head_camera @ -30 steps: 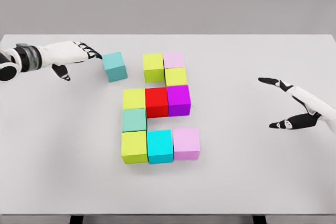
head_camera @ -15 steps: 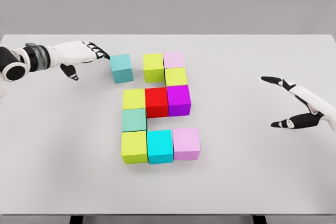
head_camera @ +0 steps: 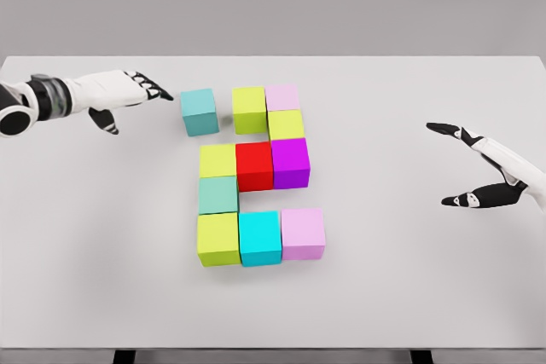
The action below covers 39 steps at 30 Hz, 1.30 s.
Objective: Assemble the squares on the desktop into the number 2
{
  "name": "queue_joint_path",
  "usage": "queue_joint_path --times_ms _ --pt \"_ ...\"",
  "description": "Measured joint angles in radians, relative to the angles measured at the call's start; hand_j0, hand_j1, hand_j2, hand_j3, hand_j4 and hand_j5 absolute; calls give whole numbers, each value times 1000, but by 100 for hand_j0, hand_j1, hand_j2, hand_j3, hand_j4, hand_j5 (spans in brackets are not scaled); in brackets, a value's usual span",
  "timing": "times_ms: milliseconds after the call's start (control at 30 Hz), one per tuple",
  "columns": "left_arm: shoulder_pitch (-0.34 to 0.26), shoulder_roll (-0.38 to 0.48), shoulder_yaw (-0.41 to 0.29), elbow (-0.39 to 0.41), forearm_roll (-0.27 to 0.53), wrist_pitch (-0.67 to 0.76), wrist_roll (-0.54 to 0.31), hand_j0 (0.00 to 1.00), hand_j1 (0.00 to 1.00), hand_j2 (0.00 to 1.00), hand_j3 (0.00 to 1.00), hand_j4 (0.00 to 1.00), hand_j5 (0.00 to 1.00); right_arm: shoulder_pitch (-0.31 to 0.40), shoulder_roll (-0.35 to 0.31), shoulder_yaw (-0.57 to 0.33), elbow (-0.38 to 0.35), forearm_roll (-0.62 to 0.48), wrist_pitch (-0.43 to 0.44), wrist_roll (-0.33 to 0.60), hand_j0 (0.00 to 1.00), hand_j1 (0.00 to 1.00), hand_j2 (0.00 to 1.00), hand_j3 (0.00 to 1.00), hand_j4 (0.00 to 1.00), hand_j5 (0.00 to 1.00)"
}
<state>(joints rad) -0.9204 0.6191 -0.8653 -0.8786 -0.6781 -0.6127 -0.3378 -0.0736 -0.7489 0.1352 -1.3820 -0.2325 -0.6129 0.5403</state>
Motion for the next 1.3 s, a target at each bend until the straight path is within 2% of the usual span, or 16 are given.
queue_joint_path --times_ms 367,867,1300 --pt "26 39 -1 -89 2 0 1 100 100 100 100 100 100 -2 0 0 2 0 0 0 100 100 100 100 100 100" --pt "41 38 -7 -135 0 0 1 100 100 100 100 100 100 -2 0 0 2 0 0 0 100 100 100 100 100 100" --pt "40 28 -6 -142 2 0 1 100 100 100 100 100 100 -2 0 0 2 0 0 0 100 100 100 100 100 100"
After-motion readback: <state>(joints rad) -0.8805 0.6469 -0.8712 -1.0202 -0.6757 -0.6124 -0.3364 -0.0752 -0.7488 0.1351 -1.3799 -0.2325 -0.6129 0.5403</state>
